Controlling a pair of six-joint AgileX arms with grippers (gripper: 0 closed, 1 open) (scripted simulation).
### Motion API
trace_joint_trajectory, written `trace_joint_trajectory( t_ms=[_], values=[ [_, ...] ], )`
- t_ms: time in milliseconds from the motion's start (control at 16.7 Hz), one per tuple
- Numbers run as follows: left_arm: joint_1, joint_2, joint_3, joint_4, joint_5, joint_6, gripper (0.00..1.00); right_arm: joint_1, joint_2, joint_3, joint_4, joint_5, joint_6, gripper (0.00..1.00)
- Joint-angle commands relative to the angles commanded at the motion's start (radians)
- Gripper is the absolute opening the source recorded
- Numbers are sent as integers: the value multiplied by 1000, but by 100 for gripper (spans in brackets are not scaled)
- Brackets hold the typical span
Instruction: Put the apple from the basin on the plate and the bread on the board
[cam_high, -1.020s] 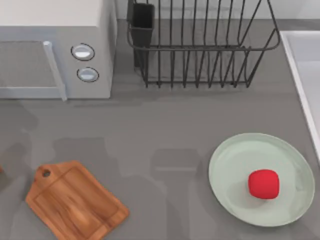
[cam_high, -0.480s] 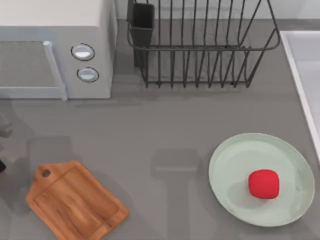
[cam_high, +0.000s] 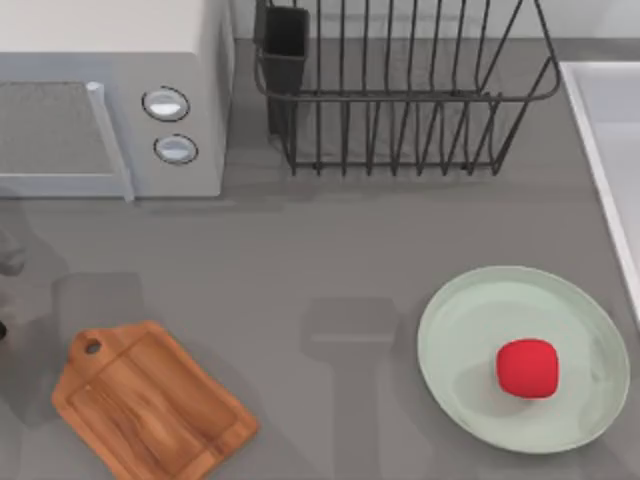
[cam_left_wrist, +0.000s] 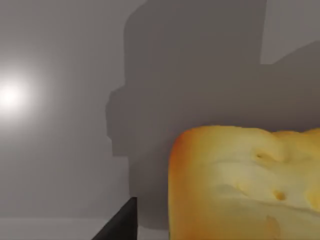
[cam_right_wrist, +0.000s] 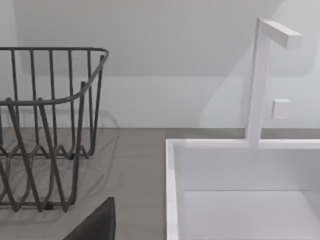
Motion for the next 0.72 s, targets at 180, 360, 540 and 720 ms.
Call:
trace_joint_trajectory(
  t_ms=[180, 360, 540, 720],
  values=[
    [0, 0, 0, 0, 0, 0, 47, 0, 0, 0, 0, 0, 0, 100],
    [0, 0, 0, 0, 0, 0, 25, 0, 0, 0, 0, 0, 0, 100],
    [0, 0, 0, 0, 0, 0, 2, 0, 0, 0, 0, 0, 0, 100],
    [0, 0, 0, 0, 0, 0, 0, 0, 0, 0, 0, 0, 0, 100]
  ],
)
